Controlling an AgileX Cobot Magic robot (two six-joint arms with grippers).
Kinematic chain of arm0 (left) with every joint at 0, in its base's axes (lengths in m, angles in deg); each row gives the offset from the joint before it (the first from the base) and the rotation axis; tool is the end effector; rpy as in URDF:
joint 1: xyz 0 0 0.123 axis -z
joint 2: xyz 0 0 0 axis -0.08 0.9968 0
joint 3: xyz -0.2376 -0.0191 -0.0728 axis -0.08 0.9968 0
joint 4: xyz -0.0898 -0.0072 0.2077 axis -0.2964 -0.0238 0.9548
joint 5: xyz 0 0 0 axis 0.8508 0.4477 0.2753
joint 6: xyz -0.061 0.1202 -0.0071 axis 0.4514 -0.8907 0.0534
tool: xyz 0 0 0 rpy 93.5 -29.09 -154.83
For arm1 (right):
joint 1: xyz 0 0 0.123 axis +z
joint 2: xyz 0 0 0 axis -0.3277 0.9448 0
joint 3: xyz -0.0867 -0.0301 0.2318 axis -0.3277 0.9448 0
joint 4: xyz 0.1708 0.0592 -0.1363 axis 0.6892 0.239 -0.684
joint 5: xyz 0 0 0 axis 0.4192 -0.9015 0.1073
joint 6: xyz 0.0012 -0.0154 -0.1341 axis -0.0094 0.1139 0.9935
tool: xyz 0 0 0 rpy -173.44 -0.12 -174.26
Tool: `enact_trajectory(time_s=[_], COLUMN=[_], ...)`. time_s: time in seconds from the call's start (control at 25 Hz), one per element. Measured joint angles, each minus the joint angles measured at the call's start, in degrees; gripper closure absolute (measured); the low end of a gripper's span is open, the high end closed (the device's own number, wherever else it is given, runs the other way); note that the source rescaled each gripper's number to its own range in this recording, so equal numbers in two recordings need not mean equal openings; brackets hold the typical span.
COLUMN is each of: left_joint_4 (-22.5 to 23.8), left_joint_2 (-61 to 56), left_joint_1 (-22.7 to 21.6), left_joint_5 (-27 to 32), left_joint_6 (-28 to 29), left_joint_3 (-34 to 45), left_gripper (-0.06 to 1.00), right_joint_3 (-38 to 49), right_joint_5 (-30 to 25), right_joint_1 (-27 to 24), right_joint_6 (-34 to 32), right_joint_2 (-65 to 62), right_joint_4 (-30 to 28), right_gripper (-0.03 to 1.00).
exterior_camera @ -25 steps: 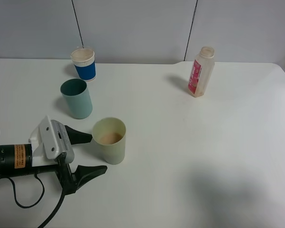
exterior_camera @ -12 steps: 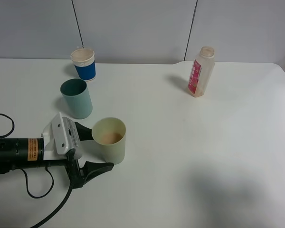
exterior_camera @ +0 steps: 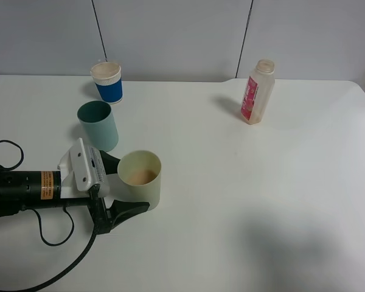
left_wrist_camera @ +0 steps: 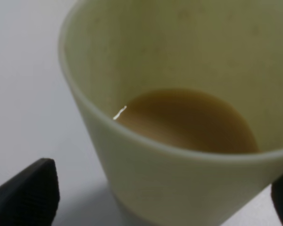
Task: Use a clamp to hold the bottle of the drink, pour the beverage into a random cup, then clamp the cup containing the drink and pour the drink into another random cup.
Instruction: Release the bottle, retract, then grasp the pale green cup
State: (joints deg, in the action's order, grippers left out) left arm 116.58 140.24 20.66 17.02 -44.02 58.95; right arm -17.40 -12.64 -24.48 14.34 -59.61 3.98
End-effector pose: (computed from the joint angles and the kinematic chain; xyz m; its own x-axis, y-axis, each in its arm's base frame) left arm 0.1995 -0.1565 0.0554 -0.1919 0.3201 -0.9277 0.9022 0.4296 -0.0385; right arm 0.0454 -0.0136 0.2443 -0.4525 0.0875 -0.8875 0.1742 0.9847 0.0083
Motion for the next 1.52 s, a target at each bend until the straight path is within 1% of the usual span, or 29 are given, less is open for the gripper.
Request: enact_trajectory(time_s=[0.36, 0.44, 0.48, 0.6, 0.8, 0.88, 1.04, 1.16, 1.52], left_joint_4=[1.0, 1.3, 1.3, 1.3, 0.5, -0.8, -1.0, -0.9, -0.5], left_joint_2=[0.0, 0.0, 0.0, 0.0, 0.0, 0.2, 1.3, 4.7, 6.3], left_joint_1=[0.0, 0.0, 0.0, 0.0, 2.0, 3.6, 3.7, 3.7, 4.0], left_joint_5=[0.0, 0.0, -0.1, -0.1, -0.1, -0.1, 0.0, -0.1, -0.1], left_joint_6=[0.0, 0.0, 0.0, 0.0, -0.4, -0.8, -0.8, -0.8, 0.0], left_joint_3=[0.0, 0.0, 0.0, 0.0, 0.0, -0.1, -1.2, -5.2, -6.7], left_gripper=[0.12, 0.13, 0.15, 0.15, 0.16, 0.17, 0.18, 0.19, 0.19], right_joint_3=[0.0, 0.0, 0.0, 0.0, 0.0, 0.0, 0.0, 0.0, 0.0], right_joint_5=[0.0, 0.0, 0.0, 0.0, 0.0, 0.0, 0.0, 0.0, 0.0], right_joint_1=[0.0, 0.0, 0.0, 0.0, 0.0, 0.0, 0.0, 0.0, 0.0], right_joint_6=[0.0, 0.0, 0.0, 0.0, 0.0, 0.0, 0.0, 0.0, 0.0], right_joint_2=[0.0, 0.0, 0.0, 0.0, 0.0, 0.0, 0.0, 0.0, 0.0], right_joint_4=[0.0, 0.0, 0.0, 0.0, 0.0, 0.0, 0.0, 0.0, 0.0], right_gripper=[-0.03, -0.03, -0.03, -0.03, -0.03, -0.03, -0.03, -0.03, -0.03])
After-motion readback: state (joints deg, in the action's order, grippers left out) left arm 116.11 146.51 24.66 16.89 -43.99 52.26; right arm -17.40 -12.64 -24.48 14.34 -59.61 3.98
